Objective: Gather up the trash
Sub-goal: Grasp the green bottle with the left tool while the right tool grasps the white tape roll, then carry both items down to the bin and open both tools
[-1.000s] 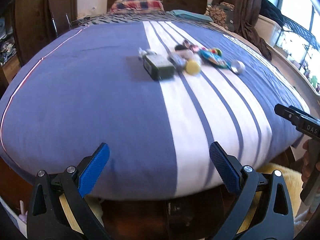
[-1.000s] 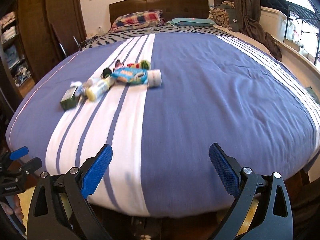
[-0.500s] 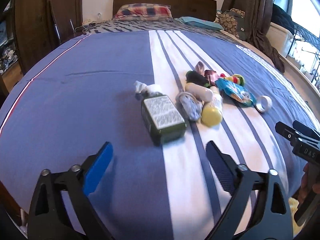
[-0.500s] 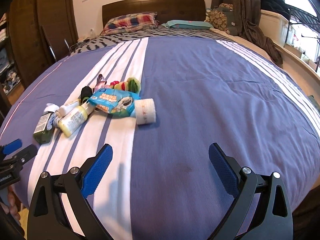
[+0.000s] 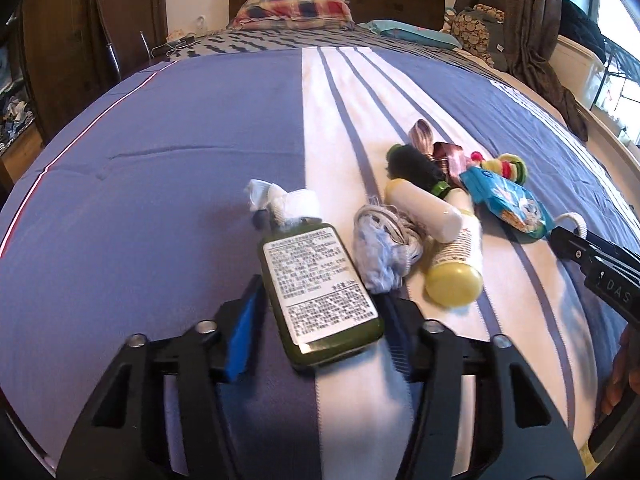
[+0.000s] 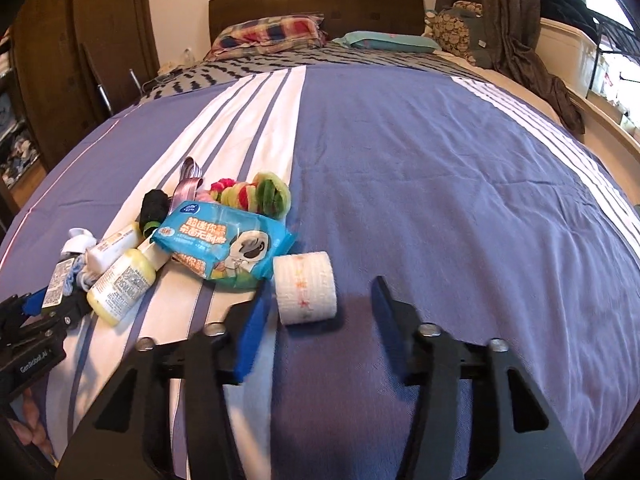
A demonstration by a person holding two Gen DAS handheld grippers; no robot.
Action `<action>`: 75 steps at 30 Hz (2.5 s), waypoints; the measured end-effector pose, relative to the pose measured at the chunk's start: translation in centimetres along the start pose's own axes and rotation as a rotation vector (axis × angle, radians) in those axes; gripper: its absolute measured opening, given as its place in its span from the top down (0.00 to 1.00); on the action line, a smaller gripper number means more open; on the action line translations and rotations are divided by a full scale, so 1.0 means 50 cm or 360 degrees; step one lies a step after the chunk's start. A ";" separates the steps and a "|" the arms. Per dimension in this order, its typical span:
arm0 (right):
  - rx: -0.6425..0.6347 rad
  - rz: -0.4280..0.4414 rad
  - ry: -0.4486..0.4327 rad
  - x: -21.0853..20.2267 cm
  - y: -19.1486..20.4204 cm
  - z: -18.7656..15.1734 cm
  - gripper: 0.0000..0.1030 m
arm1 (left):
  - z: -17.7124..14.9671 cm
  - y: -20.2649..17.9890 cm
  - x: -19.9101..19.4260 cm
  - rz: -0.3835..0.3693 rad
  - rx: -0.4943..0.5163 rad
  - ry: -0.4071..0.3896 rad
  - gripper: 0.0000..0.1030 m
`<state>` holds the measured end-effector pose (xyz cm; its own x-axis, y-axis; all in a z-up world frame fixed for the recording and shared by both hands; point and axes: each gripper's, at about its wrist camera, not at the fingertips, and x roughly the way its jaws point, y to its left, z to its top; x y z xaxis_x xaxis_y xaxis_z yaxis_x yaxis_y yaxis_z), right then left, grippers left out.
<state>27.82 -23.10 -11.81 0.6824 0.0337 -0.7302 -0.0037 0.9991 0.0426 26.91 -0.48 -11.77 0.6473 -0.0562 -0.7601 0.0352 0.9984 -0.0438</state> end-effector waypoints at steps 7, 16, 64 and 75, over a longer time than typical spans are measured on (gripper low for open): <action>-0.0038 0.0033 0.0005 -0.017 0.014 -0.014 0.75 | -0.021 0.010 -0.023 -0.0054 0.0014 0.0000 0.57; -0.0086 0.0073 0.0001 -0.090 0.037 -0.077 0.75 | -0.092 -0.001 -0.089 -0.0102 0.0054 0.0000 0.58; -0.0141 0.0273 0.0395 -0.203 0.068 -0.501 0.75 | -0.548 -0.072 -0.172 -0.0346 0.0179 0.0440 0.59; -0.0079 0.0362 0.0649 -0.125 0.066 -0.546 0.75 | -0.589 -0.095 -0.092 -0.0438 0.0173 0.0649 0.59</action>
<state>3.60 -19.29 -25.73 0.3174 0.2498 -0.9148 -0.1618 0.9648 0.2073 1.37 -5.01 -27.16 0.2535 -0.2916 -0.9224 0.2559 0.9397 -0.2268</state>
